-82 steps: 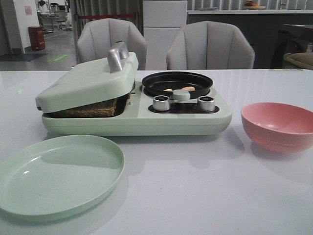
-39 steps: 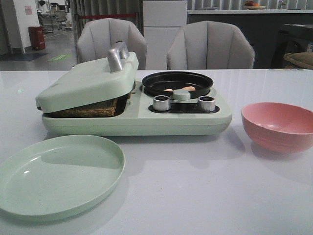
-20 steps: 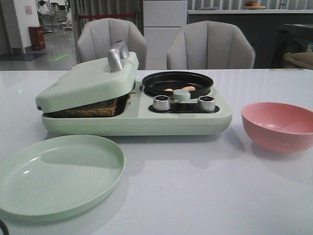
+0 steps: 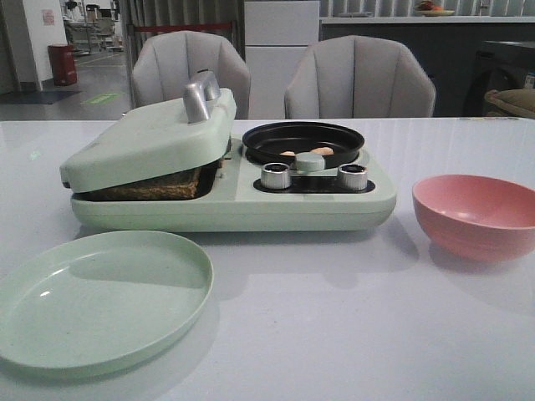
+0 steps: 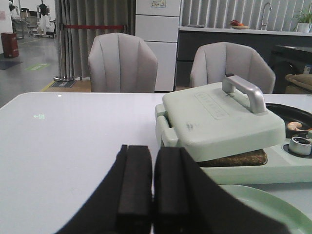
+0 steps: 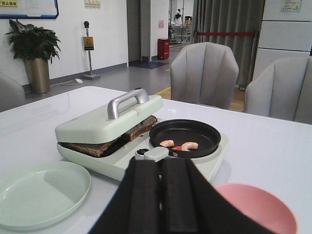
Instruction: Make breakfast with bread and shrimp
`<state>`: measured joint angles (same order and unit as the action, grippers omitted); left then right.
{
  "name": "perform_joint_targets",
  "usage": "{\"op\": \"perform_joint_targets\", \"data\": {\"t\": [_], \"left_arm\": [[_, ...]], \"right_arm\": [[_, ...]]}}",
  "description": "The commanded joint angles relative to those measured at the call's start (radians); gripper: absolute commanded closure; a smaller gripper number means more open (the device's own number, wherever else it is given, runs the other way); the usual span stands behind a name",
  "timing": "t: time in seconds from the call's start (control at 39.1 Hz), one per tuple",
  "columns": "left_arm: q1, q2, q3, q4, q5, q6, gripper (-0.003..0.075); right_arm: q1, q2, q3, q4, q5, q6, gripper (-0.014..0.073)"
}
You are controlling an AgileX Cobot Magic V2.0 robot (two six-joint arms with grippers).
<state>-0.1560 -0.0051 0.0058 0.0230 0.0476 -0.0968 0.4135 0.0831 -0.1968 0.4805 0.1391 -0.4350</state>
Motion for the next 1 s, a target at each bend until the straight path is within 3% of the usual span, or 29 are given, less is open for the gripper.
{"op": "perform_joint_targets", "data": {"t": [0.0,0.97], "left_arm": [[0.006,-0.017,0.021,0.007,-0.091,-0.014,0.0608],[0.034,-0.017,0.021,0.013,-0.083,-0.014,0.0608]], "right_arm": [[0.0,0.01,-0.027,0.012,-0.078,-0.007,0.0441],[0.0,0.01,-0.027,0.012,-0.078,-0.007,0.0441]]}}
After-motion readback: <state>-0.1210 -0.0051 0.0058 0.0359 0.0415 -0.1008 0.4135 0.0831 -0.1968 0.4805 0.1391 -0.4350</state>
